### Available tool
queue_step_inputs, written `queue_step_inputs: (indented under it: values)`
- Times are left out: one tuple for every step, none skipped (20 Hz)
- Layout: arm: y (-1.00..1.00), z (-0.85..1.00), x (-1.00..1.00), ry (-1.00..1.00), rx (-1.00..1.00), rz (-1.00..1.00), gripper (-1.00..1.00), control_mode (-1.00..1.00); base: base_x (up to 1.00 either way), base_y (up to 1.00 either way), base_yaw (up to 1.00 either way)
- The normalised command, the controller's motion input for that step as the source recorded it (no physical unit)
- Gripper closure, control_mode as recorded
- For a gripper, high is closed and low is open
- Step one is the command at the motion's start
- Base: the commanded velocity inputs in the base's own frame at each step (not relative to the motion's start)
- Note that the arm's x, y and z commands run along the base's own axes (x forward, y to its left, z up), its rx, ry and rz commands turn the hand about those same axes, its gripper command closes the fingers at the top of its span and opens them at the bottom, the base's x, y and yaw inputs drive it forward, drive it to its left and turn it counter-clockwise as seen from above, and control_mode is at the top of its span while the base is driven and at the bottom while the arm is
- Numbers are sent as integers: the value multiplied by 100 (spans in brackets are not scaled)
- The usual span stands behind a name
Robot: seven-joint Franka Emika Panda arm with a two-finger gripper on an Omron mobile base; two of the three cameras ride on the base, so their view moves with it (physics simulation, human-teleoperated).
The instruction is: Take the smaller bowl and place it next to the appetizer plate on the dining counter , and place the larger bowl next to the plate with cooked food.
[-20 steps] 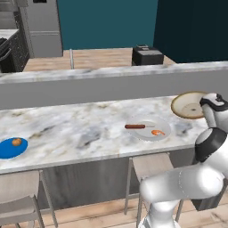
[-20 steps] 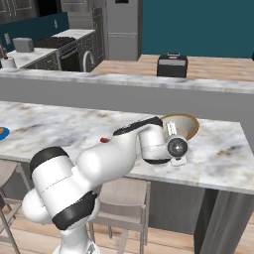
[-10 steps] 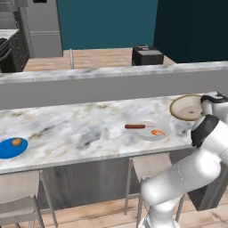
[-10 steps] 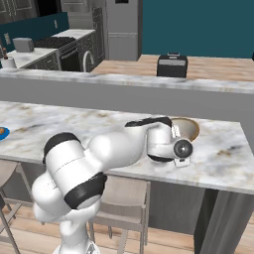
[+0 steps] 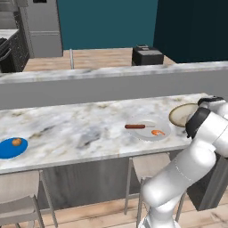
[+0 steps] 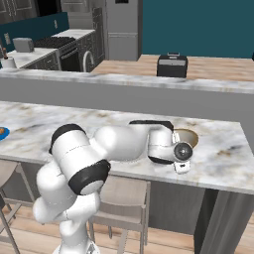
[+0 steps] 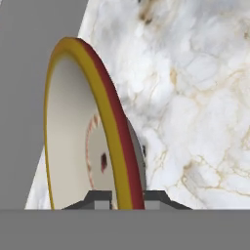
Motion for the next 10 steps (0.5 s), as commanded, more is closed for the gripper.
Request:
queue_step_inputs:
  values:
    - [-12, -25, 11, 17, 0, 0, 100, -100, 0, 0, 0]
    - [-17, -21, 6, 15, 0, 0, 100, -100, 0, 0, 0]
    - [-15, -24, 4, 14, 0, 0, 100, -100, 0, 0, 0]
    - [-11, -29, 4, 16, 0, 0, 100, -100, 0, 0, 0]
    - [-8, -31, 0, 14, 0, 0, 100, -100, 0, 0, 0]
    - [-8, -34, 1, 15, 0, 0, 100, -100, 0, 0, 0]
    - [-9, -36, 0, 14, 0, 0, 100, -100, 0, 0, 0]
    - [-13, -36, 0, 8, 0, 0, 100, -100, 0, 0, 0]
    - [-16, -38, 0, 6, 0, 0, 100, -100, 0, 0, 0]
    - [-22, -35, 0, 2, 0, 0, 100, -100, 0, 0, 0]
